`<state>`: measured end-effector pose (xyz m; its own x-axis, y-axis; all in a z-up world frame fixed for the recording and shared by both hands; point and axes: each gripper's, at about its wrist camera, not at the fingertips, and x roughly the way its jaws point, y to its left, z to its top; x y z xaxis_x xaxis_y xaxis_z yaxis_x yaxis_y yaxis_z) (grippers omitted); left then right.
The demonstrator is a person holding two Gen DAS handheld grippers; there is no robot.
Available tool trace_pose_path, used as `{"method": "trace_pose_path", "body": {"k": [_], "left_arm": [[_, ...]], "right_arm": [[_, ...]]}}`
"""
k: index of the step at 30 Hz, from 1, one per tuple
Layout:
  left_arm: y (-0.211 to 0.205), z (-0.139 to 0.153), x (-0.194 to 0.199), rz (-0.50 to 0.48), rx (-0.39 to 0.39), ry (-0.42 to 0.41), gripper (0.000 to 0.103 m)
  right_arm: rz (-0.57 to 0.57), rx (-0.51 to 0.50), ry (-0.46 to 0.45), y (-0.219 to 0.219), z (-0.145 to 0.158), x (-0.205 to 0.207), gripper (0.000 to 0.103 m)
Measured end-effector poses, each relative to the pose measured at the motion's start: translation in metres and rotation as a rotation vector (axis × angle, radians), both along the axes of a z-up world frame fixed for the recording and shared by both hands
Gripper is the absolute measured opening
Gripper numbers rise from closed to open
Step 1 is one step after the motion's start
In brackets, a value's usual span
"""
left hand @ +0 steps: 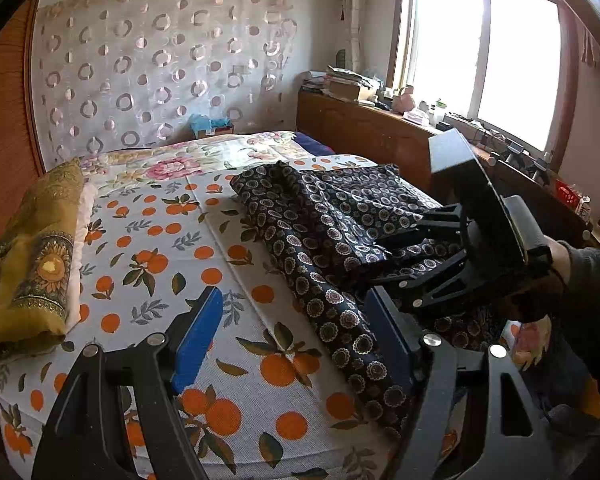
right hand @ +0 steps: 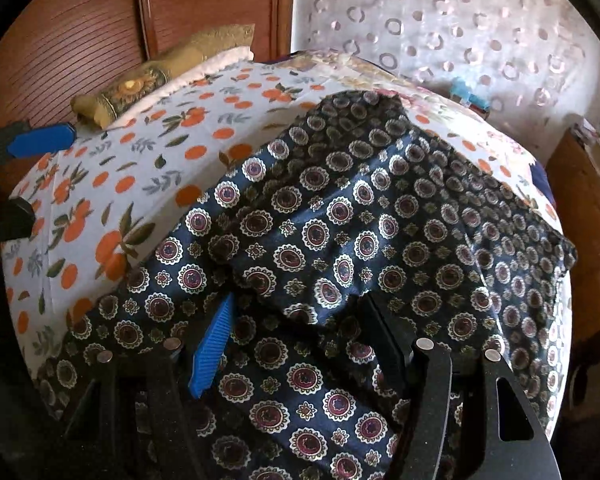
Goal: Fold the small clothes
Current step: 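Press the folded robe flat with the right gripper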
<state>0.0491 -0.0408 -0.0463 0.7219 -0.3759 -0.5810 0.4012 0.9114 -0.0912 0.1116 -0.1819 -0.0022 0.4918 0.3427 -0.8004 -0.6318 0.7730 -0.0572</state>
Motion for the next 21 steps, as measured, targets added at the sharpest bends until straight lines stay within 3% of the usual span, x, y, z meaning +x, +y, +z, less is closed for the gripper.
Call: {"method": "trace_pose_path", "body": {"k": [5,7,10,13,21], "left_arm": [[-0.002,-0.004,-0.001,-0.004,0.004,0.006,0.075],[-0.003,-0.006,-0.001,-0.008,0.004,0.008,0.075],[-0.008,-0.009,0.0,-0.012,0.013,0.016,0.075],[-0.014,-0.014,0.001,-0.024,0.03,0.025,0.075],[-0.024,-0.02,0.0,-0.046,0.049,0.042,0.075]], "right_arm": [[-0.007,0.043,-0.003,-0.006,0.0,0.007,0.067],[-0.016,0.034,-0.017,-0.005,-0.003,0.007,0.058],[0.003,0.027,-0.025,-0.002,-0.003,0.007,0.024],[-0.003,0.013,-0.036,-0.007,0.004,0.007,0.01],[-0.145,0.114,-0.119,-0.051,0.042,0.028,0.007]]}}
